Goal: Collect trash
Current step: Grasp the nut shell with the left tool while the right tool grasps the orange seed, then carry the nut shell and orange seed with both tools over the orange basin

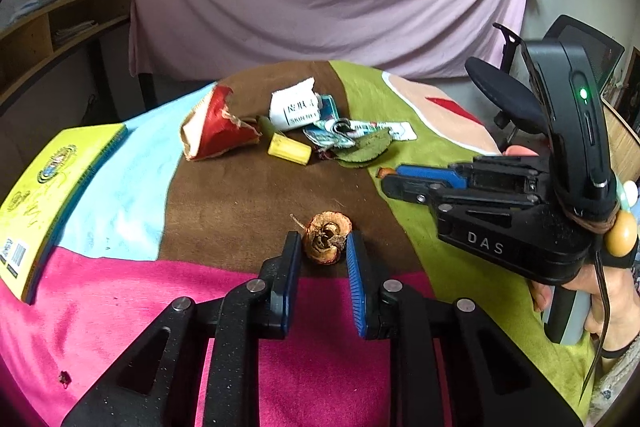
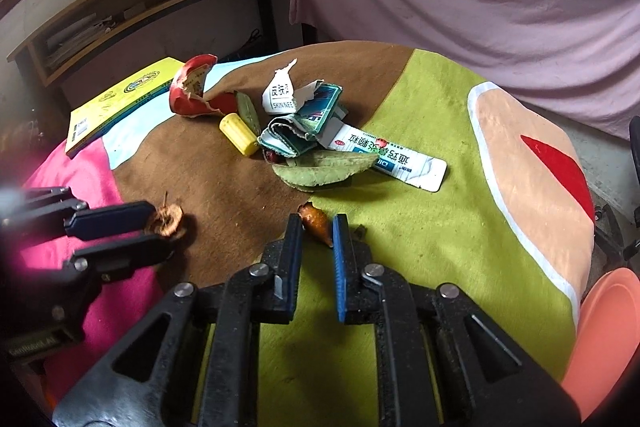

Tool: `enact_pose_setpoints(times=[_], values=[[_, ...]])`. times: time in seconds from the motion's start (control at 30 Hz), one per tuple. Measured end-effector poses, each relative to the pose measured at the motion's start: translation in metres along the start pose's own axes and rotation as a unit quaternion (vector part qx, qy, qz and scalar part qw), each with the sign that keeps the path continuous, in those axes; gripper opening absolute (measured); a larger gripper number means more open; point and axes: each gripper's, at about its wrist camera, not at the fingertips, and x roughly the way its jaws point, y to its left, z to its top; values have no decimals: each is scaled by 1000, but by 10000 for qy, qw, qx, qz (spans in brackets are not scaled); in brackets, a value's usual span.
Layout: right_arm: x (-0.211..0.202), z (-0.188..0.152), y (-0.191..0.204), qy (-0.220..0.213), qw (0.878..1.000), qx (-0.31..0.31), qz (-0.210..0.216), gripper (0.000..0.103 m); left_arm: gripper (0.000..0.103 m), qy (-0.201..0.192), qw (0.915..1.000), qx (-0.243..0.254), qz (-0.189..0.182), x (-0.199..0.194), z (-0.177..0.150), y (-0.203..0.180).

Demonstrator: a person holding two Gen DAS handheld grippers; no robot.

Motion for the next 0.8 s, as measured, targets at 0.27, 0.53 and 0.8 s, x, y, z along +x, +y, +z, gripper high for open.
enact_pose_setpoints(times=[0.27, 0.53, 0.8], values=[[-27, -9, 3, -537, 9985, 53, -26, 103, 19, -356, 9991, 9, 216, -16, 0, -1], [-75, -22, -1, -1563, 9871, 314, -154, 103, 19, -1100, 9935, -26, 273, -40, 6, -11], [-124, -36, -5, -2619, 9638, 393, -323, 103, 19, -2050, 9786, 133, 156, -72, 26, -43]])
